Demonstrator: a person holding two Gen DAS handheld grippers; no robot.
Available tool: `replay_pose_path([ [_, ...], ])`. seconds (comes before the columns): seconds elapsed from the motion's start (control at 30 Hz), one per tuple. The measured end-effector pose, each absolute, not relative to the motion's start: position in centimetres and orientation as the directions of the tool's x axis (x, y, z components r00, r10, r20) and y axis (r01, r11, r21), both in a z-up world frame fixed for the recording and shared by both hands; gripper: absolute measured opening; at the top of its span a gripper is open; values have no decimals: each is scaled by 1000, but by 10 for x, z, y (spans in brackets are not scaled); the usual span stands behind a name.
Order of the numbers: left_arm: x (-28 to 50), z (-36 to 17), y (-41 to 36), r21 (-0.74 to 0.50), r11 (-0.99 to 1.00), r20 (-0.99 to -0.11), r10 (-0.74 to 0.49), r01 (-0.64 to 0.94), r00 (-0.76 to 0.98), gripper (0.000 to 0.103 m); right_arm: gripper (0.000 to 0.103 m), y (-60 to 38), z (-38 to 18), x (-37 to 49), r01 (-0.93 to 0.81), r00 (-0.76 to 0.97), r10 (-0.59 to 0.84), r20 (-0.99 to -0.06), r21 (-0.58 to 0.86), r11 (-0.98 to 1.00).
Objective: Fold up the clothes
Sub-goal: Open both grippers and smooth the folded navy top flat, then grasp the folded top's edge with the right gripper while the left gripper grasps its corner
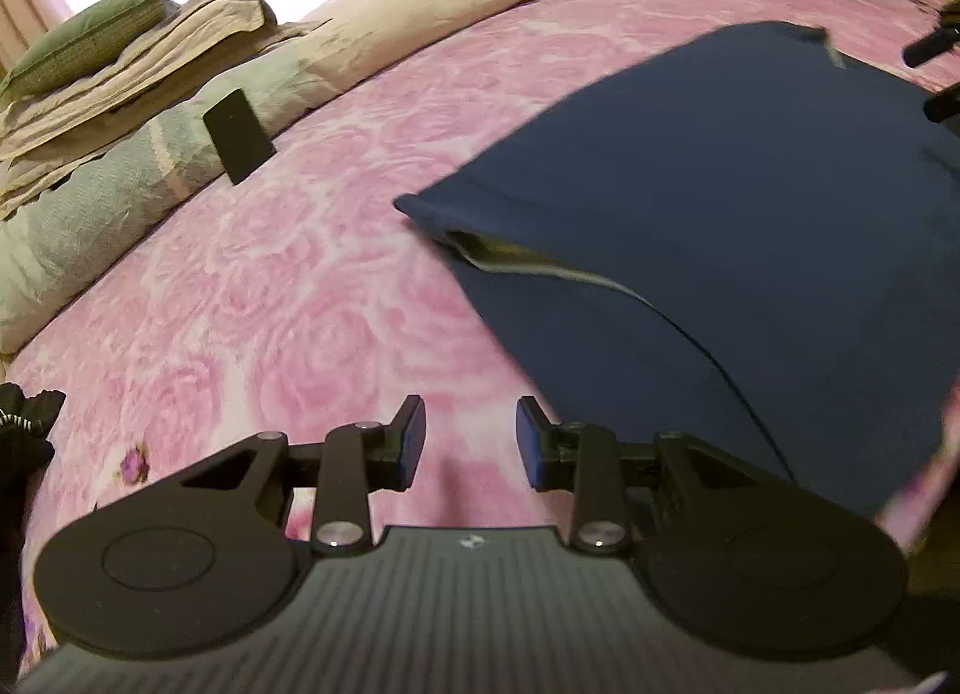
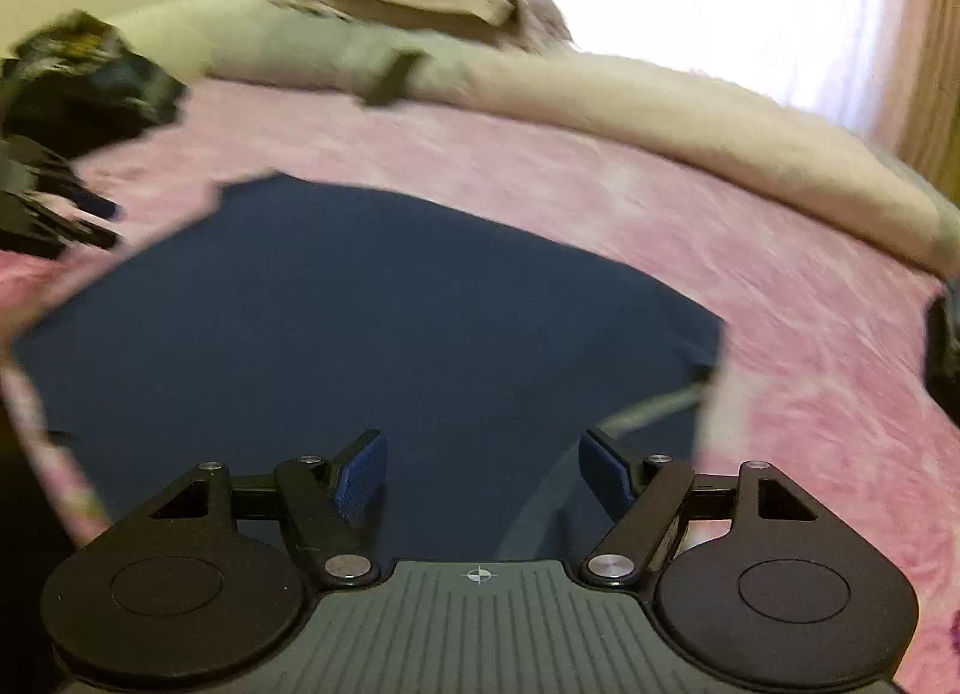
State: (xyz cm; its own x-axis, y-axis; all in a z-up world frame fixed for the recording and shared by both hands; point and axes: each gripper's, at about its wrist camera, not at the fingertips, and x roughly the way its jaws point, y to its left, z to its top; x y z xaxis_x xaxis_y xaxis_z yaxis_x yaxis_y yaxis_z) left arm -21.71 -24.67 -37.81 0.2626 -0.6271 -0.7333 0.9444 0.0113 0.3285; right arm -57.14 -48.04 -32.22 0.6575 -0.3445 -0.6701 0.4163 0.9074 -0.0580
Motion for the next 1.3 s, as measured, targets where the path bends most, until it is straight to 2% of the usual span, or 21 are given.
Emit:
replay_pose_path([
  [0.3,-235,-379,-191,323,-76,-746,-634,943,204,37,74,-379,-335,-523,263,696,-256,-671,-93,960],
  [0.53,-232,-380,-173,264,-76,-748,-646,962,154,40,74,-339,-340,-488,193,714,-222,-664,-117,974],
  [0.63,-230,-383,-170,272,-85,-749,-644,958,156,40,96,-329,-343,-480,163,713,-220,-665,-149,975],
  [0.8,-223,-386,-171,284,-122,-755,-640,951,144,41,96,-314,-347,-462,128,718,-209,-664,-169,977],
  [1.03,-209,-380,-173,350,-186,-737,-660,918,147,44,96,-269,-364,-422,37,730,-215,-649,-277,960],
  [1.1,-203,-378,-175,356,-194,-736,-661,914,146,45,90,-256,-373,-412,13,736,-218,-641,-309,951],
  [1.13,-201,-378,-176,360,-197,-735,-662,912,147,46,75,-251,-377,-406,8,735,-225,-639,-323,946],
  [1.17,-199,-377,-177,364,-200,-735,-662,910,149,46,66,-247,-383,-400,5,733,-232,-639,-336,942],
  [1.3,-191,-379,-180,376,-206,-738,-656,903,158,46,65,-234,-399,-379,-5,733,-264,-627,-393,919],
])
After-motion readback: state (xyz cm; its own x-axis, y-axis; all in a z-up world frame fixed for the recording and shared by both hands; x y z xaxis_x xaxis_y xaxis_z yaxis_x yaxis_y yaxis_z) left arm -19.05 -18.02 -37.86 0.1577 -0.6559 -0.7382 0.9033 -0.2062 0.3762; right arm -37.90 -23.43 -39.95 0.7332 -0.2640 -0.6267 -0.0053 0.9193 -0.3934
